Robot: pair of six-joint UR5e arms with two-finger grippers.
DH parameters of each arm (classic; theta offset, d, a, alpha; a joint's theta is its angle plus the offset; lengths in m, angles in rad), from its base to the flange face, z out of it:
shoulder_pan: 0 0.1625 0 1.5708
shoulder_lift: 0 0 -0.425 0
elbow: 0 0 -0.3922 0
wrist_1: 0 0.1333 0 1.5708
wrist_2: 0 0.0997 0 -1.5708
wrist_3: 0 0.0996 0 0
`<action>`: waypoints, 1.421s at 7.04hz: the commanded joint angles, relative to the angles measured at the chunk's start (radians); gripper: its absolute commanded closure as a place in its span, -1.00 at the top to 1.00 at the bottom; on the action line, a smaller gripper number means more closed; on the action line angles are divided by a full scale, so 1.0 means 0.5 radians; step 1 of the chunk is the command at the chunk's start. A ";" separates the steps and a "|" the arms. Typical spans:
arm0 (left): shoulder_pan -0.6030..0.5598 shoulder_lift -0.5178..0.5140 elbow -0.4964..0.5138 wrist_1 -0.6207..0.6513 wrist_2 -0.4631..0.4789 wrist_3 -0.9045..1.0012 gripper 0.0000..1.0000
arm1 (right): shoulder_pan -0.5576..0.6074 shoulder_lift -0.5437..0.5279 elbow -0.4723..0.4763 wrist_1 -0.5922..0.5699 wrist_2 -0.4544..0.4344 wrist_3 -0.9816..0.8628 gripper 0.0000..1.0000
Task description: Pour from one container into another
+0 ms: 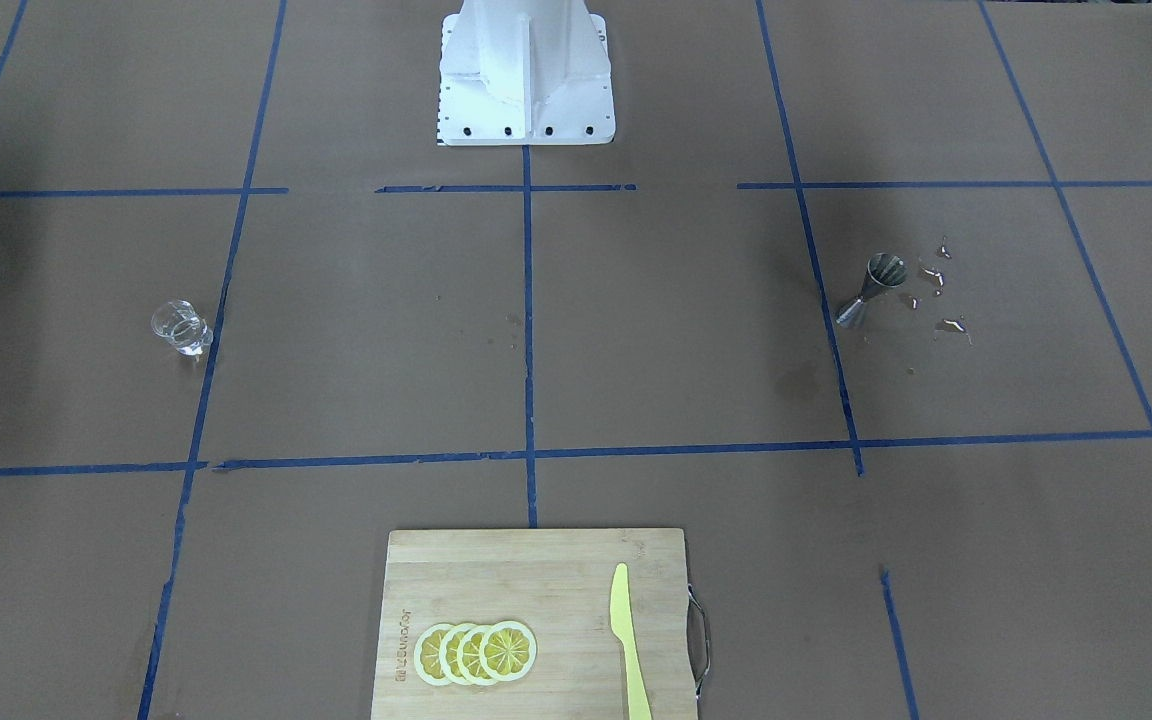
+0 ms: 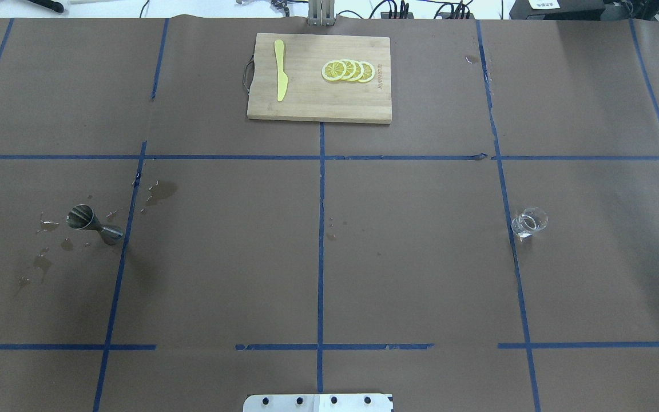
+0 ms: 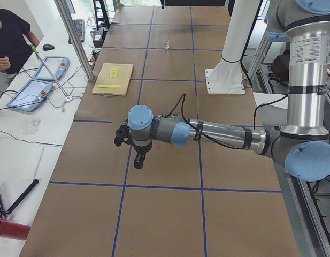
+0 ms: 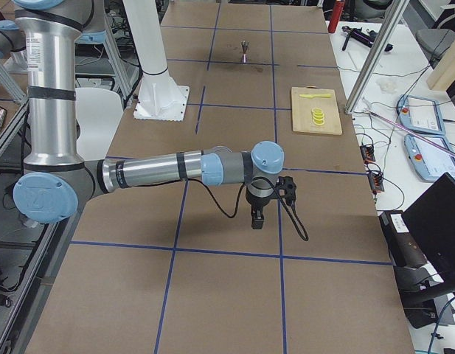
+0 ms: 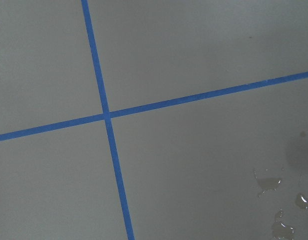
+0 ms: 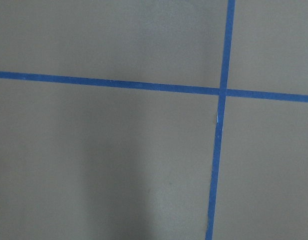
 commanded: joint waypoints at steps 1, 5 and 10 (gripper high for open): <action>0.001 0.002 -0.006 -0.006 -0.052 -0.005 1.00 | 0.000 -0.008 0.108 -0.003 0.027 0.001 1.00; 0.230 -0.001 -0.028 -0.314 -0.203 -0.309 1.00 | -0.003 0.013 0.099 0.000 0.037 0.004 1.00; 1.015 0.243 -0.526 -1.089 0.724 -1.658 1.00 | 0.000 -0.029 0.102 0.000 0.040 0.001 1.00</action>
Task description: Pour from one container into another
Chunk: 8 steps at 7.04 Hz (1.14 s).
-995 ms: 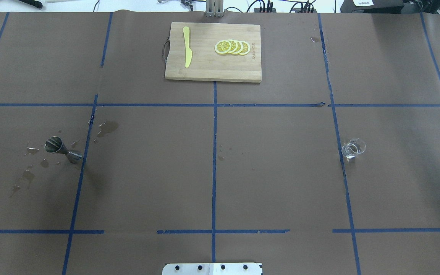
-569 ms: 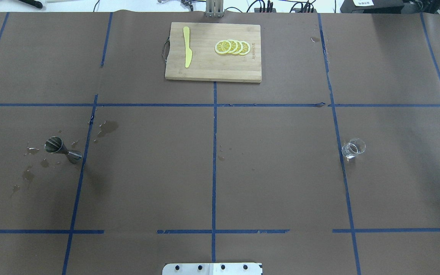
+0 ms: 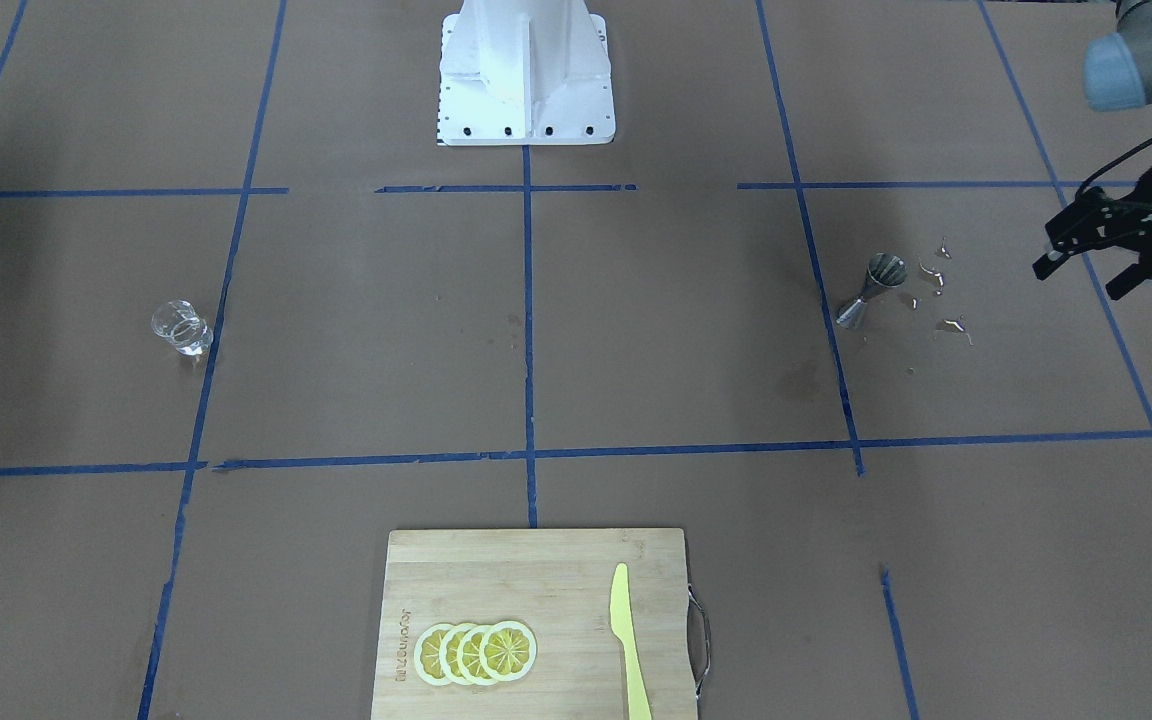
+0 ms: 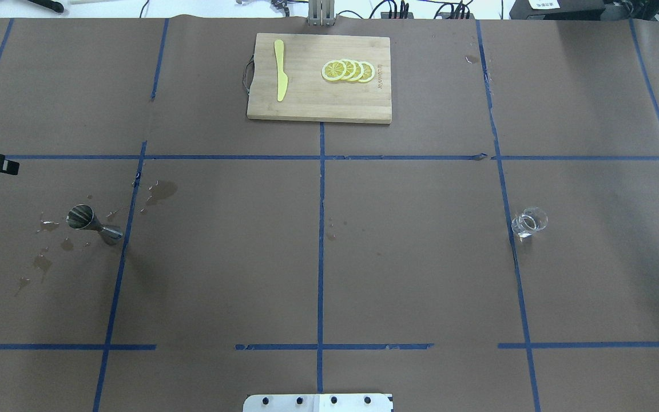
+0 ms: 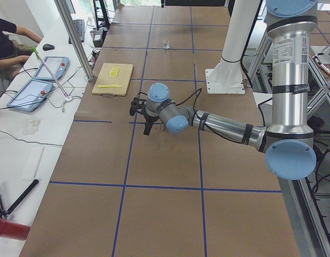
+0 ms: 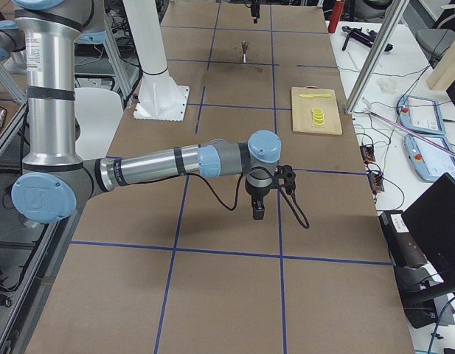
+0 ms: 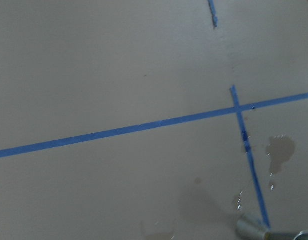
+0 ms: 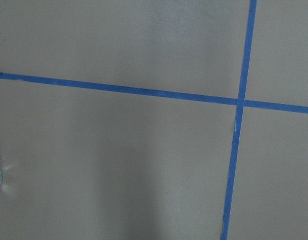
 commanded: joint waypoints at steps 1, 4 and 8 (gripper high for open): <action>0.364 0.131 -0.286 -0.027 0.375 -0.527 0.95 | 0.000 -0.017 0.000 0.000 0.002 0.000 1.00; 0.791 0.177 -0.455 -0.030 0.996 -0.843 0.93 | -0.003 -0.011 0.003 0.003 0.002 -0.003 1.00; 1.512 0.309 -0.450 -0.021 1.984 -1.559 0.87 | -0.003 0.002 0.013 0.003 0.002 -0.003 1.00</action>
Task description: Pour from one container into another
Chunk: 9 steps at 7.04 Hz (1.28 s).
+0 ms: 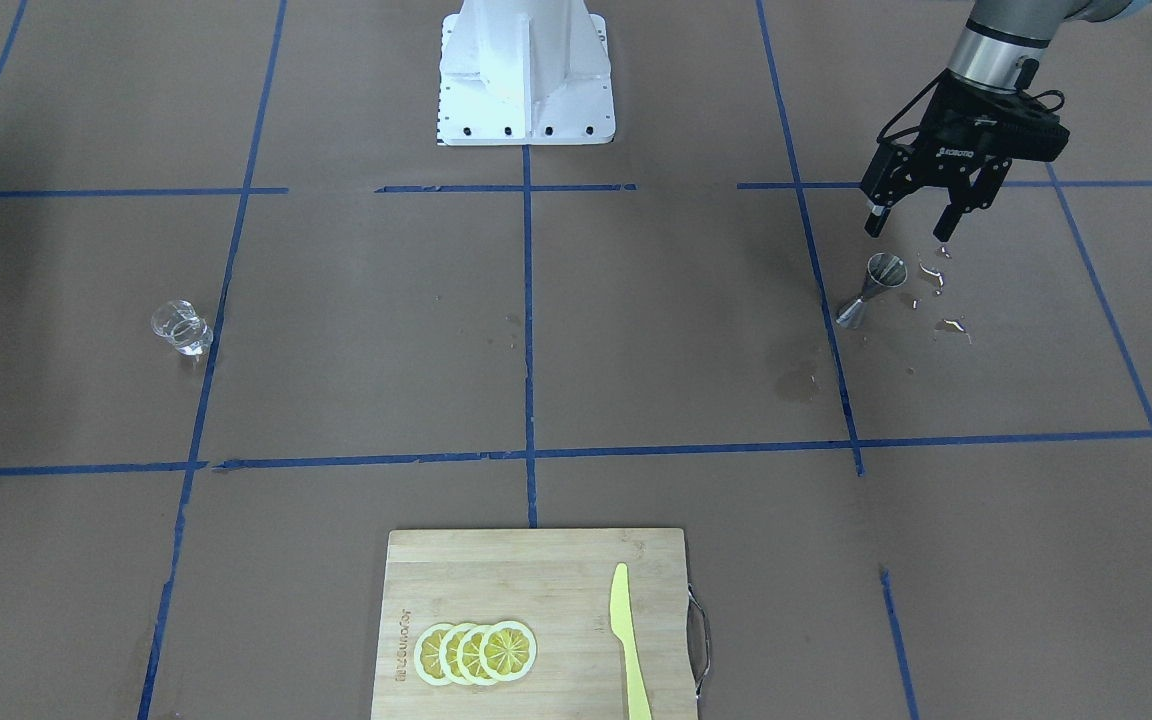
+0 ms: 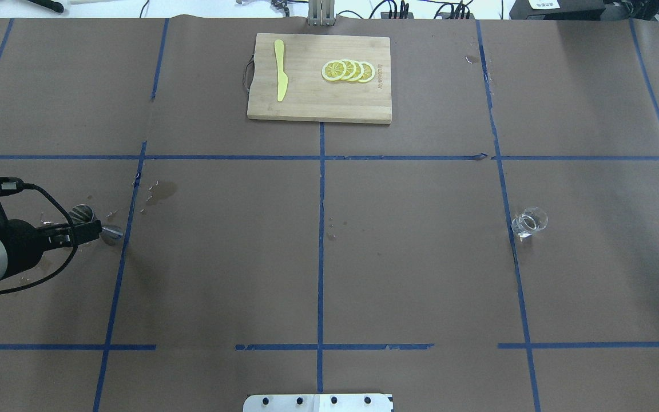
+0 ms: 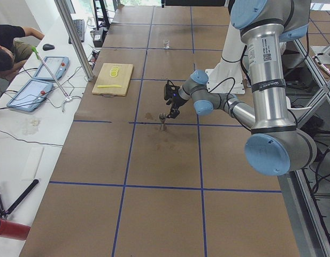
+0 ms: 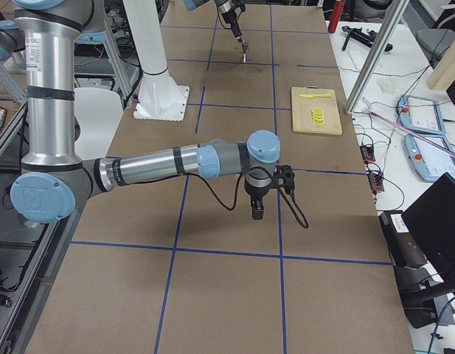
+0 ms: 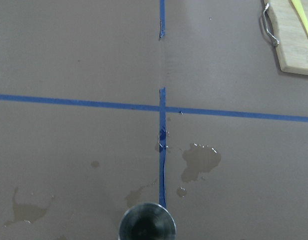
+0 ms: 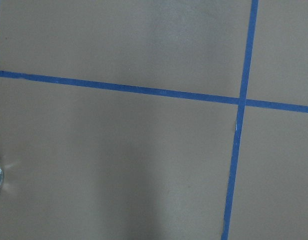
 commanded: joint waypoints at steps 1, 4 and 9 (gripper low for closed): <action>0.380 0.131 0.006 0.007 0.516 -0.415 0.48 | 0.000 0.008 0.007 0.000 0.000 0.000 1.00; 0.576 0.150 0.170 0.001 0.987 -0.630 0.46 | 0.000 0.014 0.034 0.000 0.000 0.000 1.00; 0.681 0.018 0.352 -0.054 1.486 -0.603 0.82 | 0.000 0.014 0.034 0.000 0.000 0.000 1.00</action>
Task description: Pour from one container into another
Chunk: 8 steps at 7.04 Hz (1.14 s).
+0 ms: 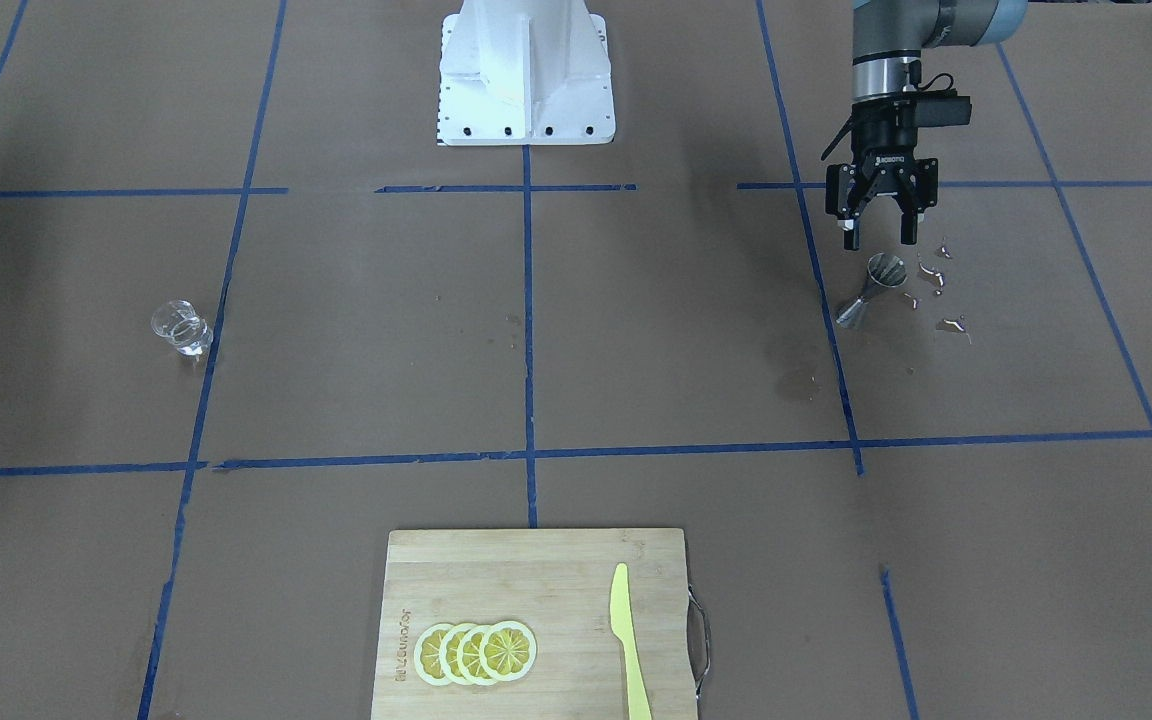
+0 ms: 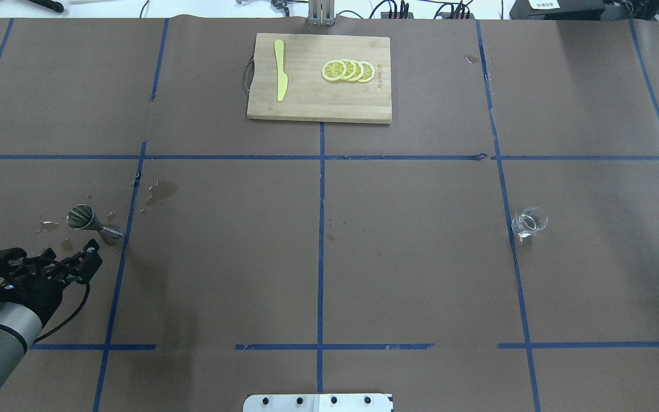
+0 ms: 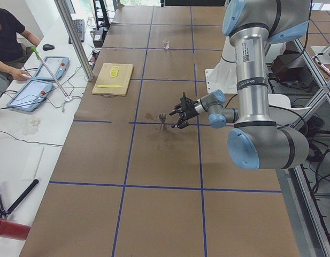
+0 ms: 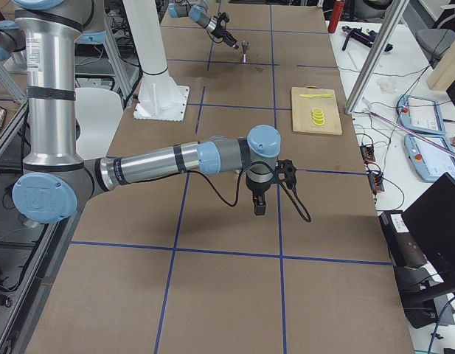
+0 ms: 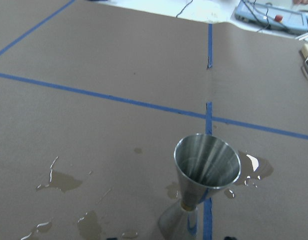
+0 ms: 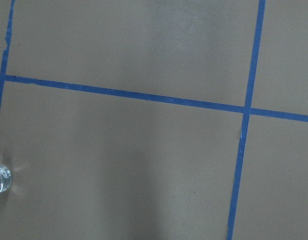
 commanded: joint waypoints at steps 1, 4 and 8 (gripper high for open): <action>0.041 -0.090 0.082 -0.009 0.142 0.108 0.82 | 0.000 0.000 -0.006 0.000 0.000 0.000 1.00; 0.031 -0.211 0.278 -0.018 0.224 0.253 0.62 | 0.000 0.000 0.003 0.000 0.000 -0.003 1.00; 0.038 -0.223 0.437 -0.159 0.384 0.370 0.56 | 0.000 -0.028 -0.015 0.181 0.003 0.003 1.00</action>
